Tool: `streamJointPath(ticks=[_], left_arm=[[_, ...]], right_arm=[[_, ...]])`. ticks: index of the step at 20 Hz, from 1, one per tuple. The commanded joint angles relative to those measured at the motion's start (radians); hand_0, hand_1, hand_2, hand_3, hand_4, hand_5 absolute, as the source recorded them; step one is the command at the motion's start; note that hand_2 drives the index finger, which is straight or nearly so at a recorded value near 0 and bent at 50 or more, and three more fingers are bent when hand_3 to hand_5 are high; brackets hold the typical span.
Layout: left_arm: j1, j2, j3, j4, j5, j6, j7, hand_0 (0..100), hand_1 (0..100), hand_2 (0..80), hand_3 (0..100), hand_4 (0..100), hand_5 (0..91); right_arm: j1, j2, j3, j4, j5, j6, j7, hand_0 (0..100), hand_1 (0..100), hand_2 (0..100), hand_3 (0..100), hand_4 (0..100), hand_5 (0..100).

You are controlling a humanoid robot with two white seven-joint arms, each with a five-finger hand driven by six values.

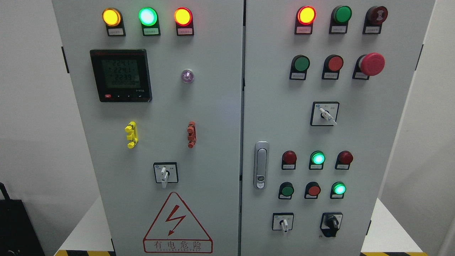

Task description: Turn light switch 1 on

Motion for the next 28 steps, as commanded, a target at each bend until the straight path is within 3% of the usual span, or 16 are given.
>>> streamJointPath(ticks=[1, 4, 18, 20, 28], left_arm=[[0.011, 0.022, -0.108, -0.333, -0.015, 0.134, 0.111, 0, 46, 47.3, 82, 93, 78.7], [0.011, 0.021, -0.136, -0.387, -0.015, 0.192, 0.154, 0, 46, 47.7, 82, 94, 82.9], [-0.187, -0.074, -0.153, -0.439, -0.036, 0.356, 0.147, 0, 46, 51.8, 89, 98, 83.9], [-0.191, -0.077, -0.153, -0.439, -0.064, 0.377, 0.150, 0, 48, 53.1, 93, 99, 84.1], [-0.222, -0.088, -0.154, -0.433, -0.067, 0.373, 0.164, 0, 67, 55.1, 98, 100, 86.1]], right_arm=[[0.000, 0.000, 0.000, 0.000, 0.000, 0.000, 0.000, 0, 0, 0, 0, 0, 0], [0.000, 0.000, -0.001, 0.001, 0.000, 0.000, 0.000, 0, 0, 0, 0, 0, 0], [0.000, 0.000, 0.000, 0.000, 0.000, 0.000, 0.000, 0, 0, 0, 0, 0, 0], [0.000, 0.000, 0.000, 0.000, 0.000, 0.000, 0.000, 0, 0, 0, 0, 0, 0], [0.000, 0.000, 0.000, 0.000, 0.000, 0.000, 0.000, 0, 0, 0, 0, 0, 0]])
